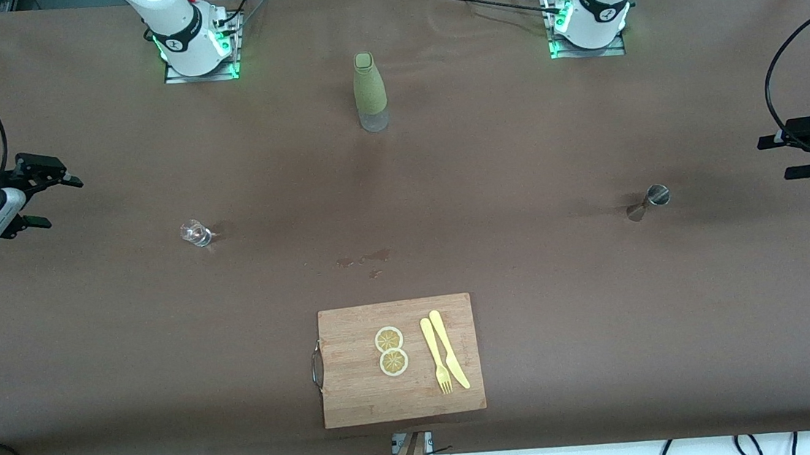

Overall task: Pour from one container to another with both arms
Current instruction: 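Move the right gripper to the glass while the left gripper nears the jigger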

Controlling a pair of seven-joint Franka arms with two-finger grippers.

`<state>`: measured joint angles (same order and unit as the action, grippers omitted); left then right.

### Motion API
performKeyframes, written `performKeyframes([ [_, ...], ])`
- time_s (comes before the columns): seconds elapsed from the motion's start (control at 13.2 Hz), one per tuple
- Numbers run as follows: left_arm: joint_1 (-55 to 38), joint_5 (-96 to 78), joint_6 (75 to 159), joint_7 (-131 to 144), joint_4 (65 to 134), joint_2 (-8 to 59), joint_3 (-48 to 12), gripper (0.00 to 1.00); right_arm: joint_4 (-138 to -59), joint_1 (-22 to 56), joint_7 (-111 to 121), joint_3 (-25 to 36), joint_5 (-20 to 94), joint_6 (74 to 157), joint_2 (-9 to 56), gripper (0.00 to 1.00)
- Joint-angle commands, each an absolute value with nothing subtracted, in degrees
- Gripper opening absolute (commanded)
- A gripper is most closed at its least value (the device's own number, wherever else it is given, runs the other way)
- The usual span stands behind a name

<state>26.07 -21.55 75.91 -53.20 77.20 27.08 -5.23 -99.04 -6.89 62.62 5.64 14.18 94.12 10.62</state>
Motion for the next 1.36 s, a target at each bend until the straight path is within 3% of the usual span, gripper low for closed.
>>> performKeyframes([
  [0.0,29.4,-28.2,75.6,-69.7,77.7,32.1,-4.9,1.00,-97.9,-10.6,76.5,5.4,19.7,93.1,15.6,1.00],
  [0.61,34.4,-41.6,75.6,-108.6,82.4,47.1,-1.4,1.00,-99.1,-16.4,115.0,5.4,37.1,93.7,32.4,1.00],
  [0.99,36.0,-50.7,76.3,-131.0,83.3,54.1,-1.3,1.00,-115.5,-20.6,136.5,5.4,54.6,101.0,32.1,1.00],
  [1.29,36.3,-53.7,76.3,-142.7,83.3,57.7,-1.3,1.00,-122.2,-20.3,147.6,5.4,66.9,106.1,32.6,1.00],
])
